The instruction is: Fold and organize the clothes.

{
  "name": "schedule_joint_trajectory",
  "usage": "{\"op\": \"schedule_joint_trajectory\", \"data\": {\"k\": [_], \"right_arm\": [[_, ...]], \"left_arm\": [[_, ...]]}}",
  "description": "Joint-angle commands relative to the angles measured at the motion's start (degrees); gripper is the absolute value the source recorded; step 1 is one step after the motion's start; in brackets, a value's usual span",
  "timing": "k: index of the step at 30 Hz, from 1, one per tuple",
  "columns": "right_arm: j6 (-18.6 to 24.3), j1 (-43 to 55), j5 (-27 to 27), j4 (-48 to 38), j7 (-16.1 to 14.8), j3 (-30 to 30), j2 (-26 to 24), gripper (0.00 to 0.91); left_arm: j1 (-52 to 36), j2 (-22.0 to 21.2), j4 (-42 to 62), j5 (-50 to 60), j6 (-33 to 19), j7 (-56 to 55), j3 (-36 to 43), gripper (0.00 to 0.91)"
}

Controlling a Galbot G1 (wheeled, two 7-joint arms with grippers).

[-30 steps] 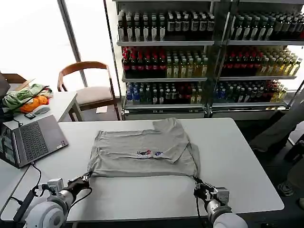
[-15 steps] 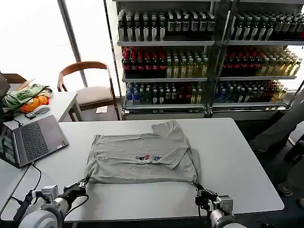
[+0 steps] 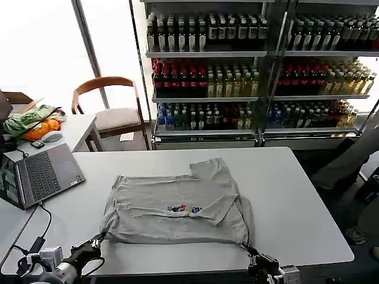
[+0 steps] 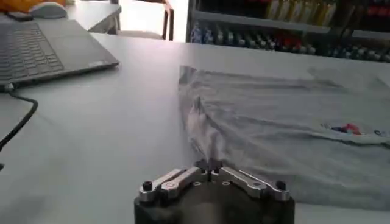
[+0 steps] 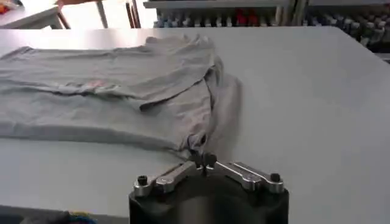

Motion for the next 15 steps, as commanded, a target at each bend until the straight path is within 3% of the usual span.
{"op": "schedule_joint_trajectory", "data": {"k": [1, 6, 7, 8, 9, 15], "right_arm": [[0.23, -5.58, -0.45, 3.3, -0.22, 1.08, -2.6, 0.0], [0.47, -6.43, -0.46, 3.16, -0.63, 1.69, -3.13, 0.0], [0.47, -6.4, -0.45, 3.07, -0.77, 1.7, -3.14, 0.071], [0.49, -6.26, -0.45, 2.98, -0.85, 1.68, -3.21, 0.453], [0.48, -6.11, -0.63, 2.93, -0.75, 1.67, -3.22, 0.907], [-0.09, -5.24, -0.88, 3.78, -0.93, 1.84, -3.34, 0.907]], "left_arm": [[13.67, -2.93, -7.36, 0.52, 0.04, 0.37, -6.39, 0.0], [14.93, -5.07, -8.47, 1.54, 0.04, 0.23, -5.36, 0.01], [14.93, -5.12, -8.47, 1.57, 0.04, 0.27, -5.38, 0.01], [14.91, -5.08, -8.47, 1.56, 0.04, 0.22, -5.46, 0.222], [14.86, -4.95, -8.44, 1.57, 0.05, 0.16, -5.65, 0.907], [14.34, -4.08, -8.44, 1.51, 0.12, 0.04, -6.82, 0.907]]}}
